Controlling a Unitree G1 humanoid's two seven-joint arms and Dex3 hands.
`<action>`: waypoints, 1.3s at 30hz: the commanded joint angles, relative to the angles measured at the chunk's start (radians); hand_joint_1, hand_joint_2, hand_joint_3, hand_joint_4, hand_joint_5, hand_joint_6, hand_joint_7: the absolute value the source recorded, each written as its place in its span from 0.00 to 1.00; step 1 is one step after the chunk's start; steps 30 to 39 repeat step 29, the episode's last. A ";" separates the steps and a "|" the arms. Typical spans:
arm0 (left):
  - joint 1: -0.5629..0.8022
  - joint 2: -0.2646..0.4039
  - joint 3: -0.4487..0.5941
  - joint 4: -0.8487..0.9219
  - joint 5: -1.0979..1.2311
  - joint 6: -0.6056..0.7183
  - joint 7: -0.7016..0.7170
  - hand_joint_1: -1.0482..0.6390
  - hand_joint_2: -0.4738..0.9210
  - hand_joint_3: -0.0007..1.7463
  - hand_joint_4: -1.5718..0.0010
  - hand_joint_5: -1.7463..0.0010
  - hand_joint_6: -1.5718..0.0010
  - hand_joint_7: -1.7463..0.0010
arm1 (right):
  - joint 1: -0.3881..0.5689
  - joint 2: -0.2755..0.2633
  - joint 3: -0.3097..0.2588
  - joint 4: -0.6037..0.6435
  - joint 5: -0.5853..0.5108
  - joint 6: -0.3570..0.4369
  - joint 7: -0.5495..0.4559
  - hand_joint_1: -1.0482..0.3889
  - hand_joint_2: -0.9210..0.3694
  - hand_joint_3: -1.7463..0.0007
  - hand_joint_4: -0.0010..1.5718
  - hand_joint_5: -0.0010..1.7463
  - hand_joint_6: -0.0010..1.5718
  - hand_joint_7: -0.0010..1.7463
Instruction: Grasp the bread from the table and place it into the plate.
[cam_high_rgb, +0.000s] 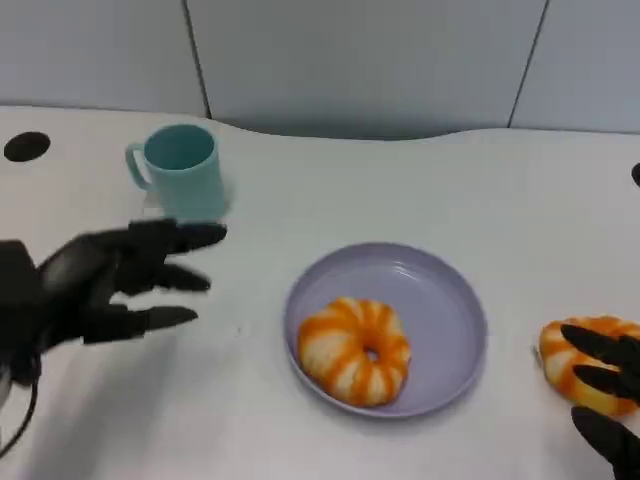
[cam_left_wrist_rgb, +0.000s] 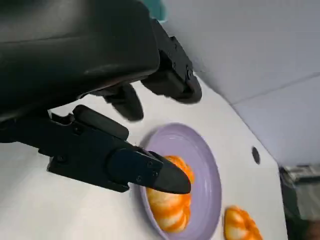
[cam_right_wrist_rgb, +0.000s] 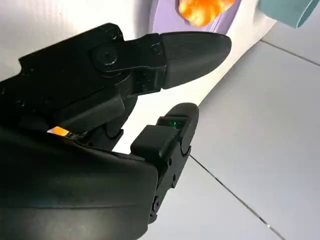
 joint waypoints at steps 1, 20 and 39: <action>0.080 0.021 -0.014 -0.116 0.047 0.216 0.065 0.31 1.00 0.05 0.73 0.10 0.61 0.50 | 0.007 -0.009 -0.007 -0.010 0.013 0.003 0.005 0.47 0.00 0.80 0.60 0.01 0.49 0.00; 0.112 0.007 -0.112 -0.227 0.240 0.424 0.183 0.41 0.96 0.01 0.48 0.00 0.60 0.00 | 0.005 -0.035 -0.034 0.022 0.042 -0.011 0.023 0.48 0.00 0.80 0.60 0.01 0.49 0.00; 0.062 0.007 -0.154 -0.189 0.265 0.448 0.165 0.41 0.97 0.01 0.54 0.00 0.62 0.00 | -0.024 -0.054 -0.042 0.067 0.072 -0.024 0.034 0.46 0.00 0.80 0.60 0.01 0.50 0.00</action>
